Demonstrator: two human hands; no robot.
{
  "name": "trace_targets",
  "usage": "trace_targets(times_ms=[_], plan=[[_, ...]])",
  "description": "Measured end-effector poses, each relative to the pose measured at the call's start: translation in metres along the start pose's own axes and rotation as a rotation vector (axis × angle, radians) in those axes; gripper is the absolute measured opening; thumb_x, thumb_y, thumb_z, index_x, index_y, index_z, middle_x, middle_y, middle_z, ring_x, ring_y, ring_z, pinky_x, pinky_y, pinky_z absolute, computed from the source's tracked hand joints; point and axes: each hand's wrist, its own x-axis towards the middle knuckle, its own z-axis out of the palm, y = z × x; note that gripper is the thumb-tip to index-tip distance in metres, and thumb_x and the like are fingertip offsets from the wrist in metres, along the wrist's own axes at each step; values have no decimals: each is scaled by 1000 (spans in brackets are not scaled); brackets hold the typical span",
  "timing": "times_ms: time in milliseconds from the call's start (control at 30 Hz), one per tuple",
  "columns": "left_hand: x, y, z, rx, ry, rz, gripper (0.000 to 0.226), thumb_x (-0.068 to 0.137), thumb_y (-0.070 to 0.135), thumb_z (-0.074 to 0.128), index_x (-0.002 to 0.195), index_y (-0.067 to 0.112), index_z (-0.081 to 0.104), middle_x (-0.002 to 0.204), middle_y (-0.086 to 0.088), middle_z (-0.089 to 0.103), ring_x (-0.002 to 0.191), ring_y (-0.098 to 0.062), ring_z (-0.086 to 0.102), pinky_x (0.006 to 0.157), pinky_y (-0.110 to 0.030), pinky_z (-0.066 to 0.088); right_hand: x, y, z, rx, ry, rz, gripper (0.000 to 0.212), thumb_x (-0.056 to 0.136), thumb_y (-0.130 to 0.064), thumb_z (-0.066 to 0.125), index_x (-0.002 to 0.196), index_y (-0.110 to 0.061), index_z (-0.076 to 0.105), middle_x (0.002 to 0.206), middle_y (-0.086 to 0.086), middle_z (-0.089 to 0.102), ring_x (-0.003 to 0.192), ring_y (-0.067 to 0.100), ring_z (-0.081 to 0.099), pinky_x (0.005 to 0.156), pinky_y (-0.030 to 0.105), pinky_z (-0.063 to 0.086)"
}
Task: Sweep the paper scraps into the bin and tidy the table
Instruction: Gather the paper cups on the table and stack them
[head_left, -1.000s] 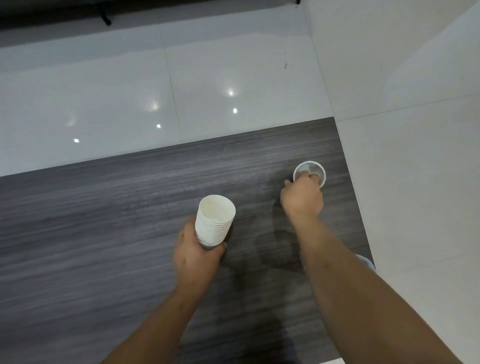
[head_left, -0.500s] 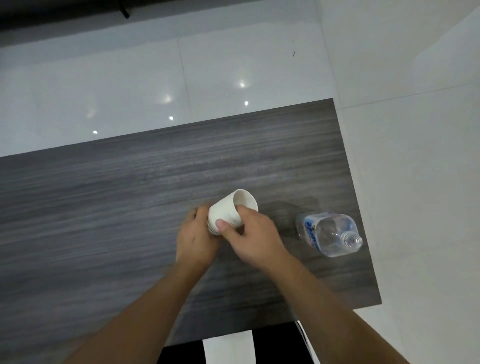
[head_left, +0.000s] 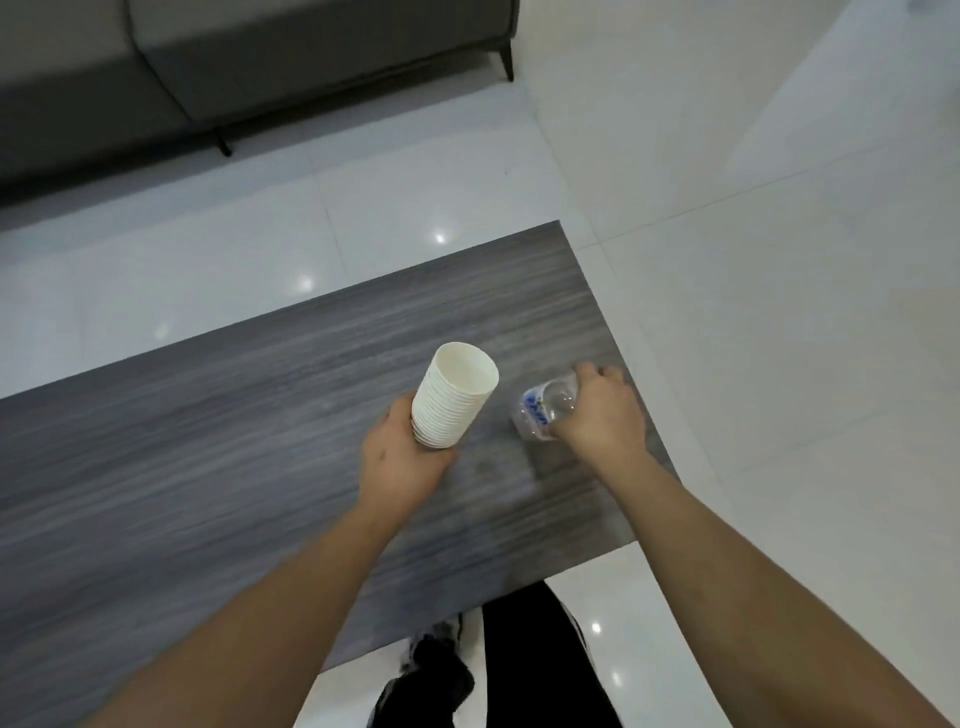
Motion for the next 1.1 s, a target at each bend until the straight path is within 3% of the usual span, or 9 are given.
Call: trace_targets(times_ms=[167, 300, 467, 667, 733, 833, 900, 1100], plan=[[-28, 55, -17, -43, -63, 168, 60, 58, 27, 79, 114, 29, 55, 99, 11, 62, 87, -12, 58, 60, -19, 38, -78, 18, -49, 211, 195, 33, 94, 58, -36, 89, 139, -23, 43, 129, 8, 50, 112, 30, 57, 89, 39, 52], [-65, 127, -11, -93, -152, 327, 64, 60, 30, 83, 117, 25, 54, 105, 9, 61, 91, -13, 57, 70, -26, 43, -140, 54, -104, 447, 329, 131, 110, 54, -32, 93, 147, -23, 35, 133, 9, 52, 116, 26, 56, 91, 35, 50], [-128, 228, 28, -123, -309, 538, 60, 59, 33, 85, 109, 29, 51, 94, 15, 60, 84, -7, 59, 60, -20, 42, -205, 132, -163, 642, 563, 246, 111, 55, -24, 94, 148, -25, 33, 137, 6, 53, 120, 27, 55, 97, 42, 51], [-219, 332, 136, -98, -468, 718, 62, 58, 42, 86, 106, 30, 49, 94, 14, 63, 82, -6, 62, 72, -35, 56, -268, 276, -200, 846, 774, 384, 109, 58, -19, 91, 148, -28, 31, 139, 7, 52, 120, 28, 56, 95, 44, 54], [-256, 364, 180, -100, -525, 764, 61, 56, 44, 86, 104, 30, 50, 93, 13, 64, 81, -3, 63, 69, -31, 56, -291, 336, -210, 880, 825, 418, 107, 59, -18, 91, 148, -28, 31, 140, 7, 52, 119, 27, 56, 94, 43, 54], [-316, 406, 250, -111, -627, 809, 61, 53, 47, 85, 103, 33, 51, 92, 15, 65, 72, 7, 63, 54, -13, 48, -327, 430, -223, 922, 897, 482, 105, 61, -18, 91, 147, -29, 33, 141, 6, 51, 120, 26, 57, 93, 40, 55], [-356, 427, 298, -89, -705, 829, 65, 51, 51, 84, 104, 35, 51, 92, 16, 65, 73, 13, 61, 53, -10, 46, -352, 490, -223, 946, 938, 543, 104, 61, -17, 91, 147, -29, 34, 141, 6, 52, 122, 26, 56, 94, 39, 54], [-461, 463, 430, 44, -919, 824, 73, 57, 46, 88, 116, 32, 46, 108, 10, 62, 98, -14, 62, 83, -39, 58, -414, 635, -208, 1028, 985, 771, 102, 65, -19, 91, 149, -27, 34, 144, 3, 52, 126, 26, 54, 97, 40, 51]])
